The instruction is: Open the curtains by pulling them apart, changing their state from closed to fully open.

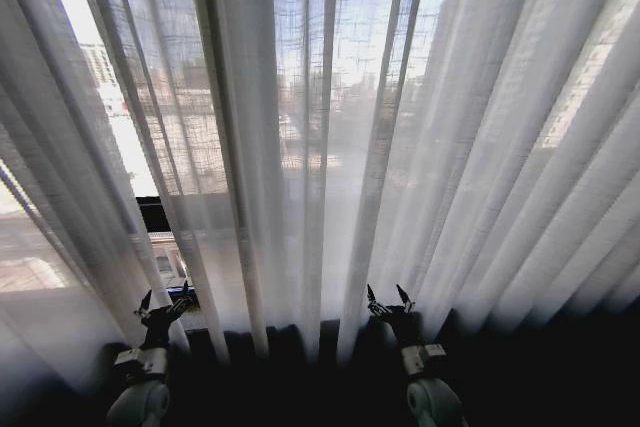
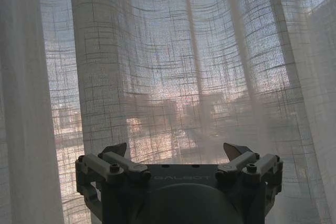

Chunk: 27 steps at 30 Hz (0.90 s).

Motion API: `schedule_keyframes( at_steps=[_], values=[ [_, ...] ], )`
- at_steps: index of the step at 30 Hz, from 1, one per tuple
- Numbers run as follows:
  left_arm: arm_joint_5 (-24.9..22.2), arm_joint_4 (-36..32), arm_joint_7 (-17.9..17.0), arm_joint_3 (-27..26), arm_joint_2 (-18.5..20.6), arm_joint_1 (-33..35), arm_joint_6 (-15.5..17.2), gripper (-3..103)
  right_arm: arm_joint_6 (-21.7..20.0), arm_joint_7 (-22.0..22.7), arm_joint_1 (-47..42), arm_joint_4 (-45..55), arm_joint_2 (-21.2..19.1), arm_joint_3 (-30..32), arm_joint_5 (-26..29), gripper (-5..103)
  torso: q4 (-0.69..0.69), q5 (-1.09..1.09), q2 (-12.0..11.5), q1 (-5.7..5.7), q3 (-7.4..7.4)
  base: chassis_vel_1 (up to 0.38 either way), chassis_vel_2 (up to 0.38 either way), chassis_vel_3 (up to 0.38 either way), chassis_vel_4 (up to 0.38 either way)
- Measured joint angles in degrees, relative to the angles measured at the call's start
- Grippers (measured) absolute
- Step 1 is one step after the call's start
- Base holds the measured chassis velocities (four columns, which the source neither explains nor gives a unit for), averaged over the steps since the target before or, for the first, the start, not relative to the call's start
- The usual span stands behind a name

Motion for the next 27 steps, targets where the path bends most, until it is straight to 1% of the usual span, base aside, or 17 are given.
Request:
schedule_keyframes(
  at_steps=[2, 6, 11, 16, 18, 22, 23, 27],
  values=[
    [0.00, 0.00, 0.00, 0.00, 0.00, -0.01, 0.00, 100, 1.38, 0.05, 0.54, -0.83, -0.25, -0.91, -0.27, 100, 0.00, 0.00, -0.03, 0.05, 0.02, -0.063, 0.039, 0.052, -0.040],
    [0.00, 0.00, 0.00, 0.00, 0.00, -0.03, 0.00, 100, 2.27, 0.02, 1.11, -1.05, -1.01, -2.42, -1.17, 100, 0.01, -0.02, -0.06, 0.12, 0.04, -0.073, 0.082, 0.071, -0.080],
    [0.00, 0.00, 0.00, 0.00, 0.00, -0.04, 0.00, 100, 2.28, 1.43, 2.87, -1.92, -1.52, -3.94, -2.78, 100, 0.01, -0.02, -0.07, 0.14, 0.05, -0.051, 0.080, 0.065, -0.094],
    [0.00, 0.00, 0.00, 0.00, 0.00, -0.03, 0.00, 100, 2.27, 3.28, 4.96, -3.08, -1.84, -5.11, -3.46, 100, 0.02, -0.01, -0.06, 0.11, 0.04, 0.000, 0.000, 0.000, 0.000],
    [0.00, 0.00, 0.00, 0.00, 0.00, -0.03, 0.00, 100, 2.55, 4.40, 3.65, -1.86, -2.86, -5.94, -3.26, 100, 0.01, 0.00, -0.05, 0.08, 0.03, 0.000, 0.000, 0.000, 0.000],
    [0.00, 0.00, 0.00, 0.00, 0.00, -0.02, 0.00, 100, 3.38, 4.70, 2.26, -1.05, -3.65, -6.04, -3.21, 100, 0.00, 0.00, -0.05, 0.08, 0.03, 0.000, 0.000, 0.000, 0.000],
    [0.00, 0.00, 0.00, 0.00, 0.00, -0.02, 0.00, 100, 4.24, 4.95, 0.57, 0.02, -4.55, -6.02, -3.09, 100, -0.02, 0.00, -0.05, 0.08, 0.03, 0.000, 0.000, 0.000, 0.000],
    [0.00, 0.00, 0.00, 0.00, 0.00, -0.02, -0.01, 100, 5.78, 5.44, -2.28, 2.64, -5.17, -6.04, -2.47, 100, 0.00, -0.02, -0.05, 0.09, 0.03, 0.000, 0.000, 0.000, 0.000]
  ],
)
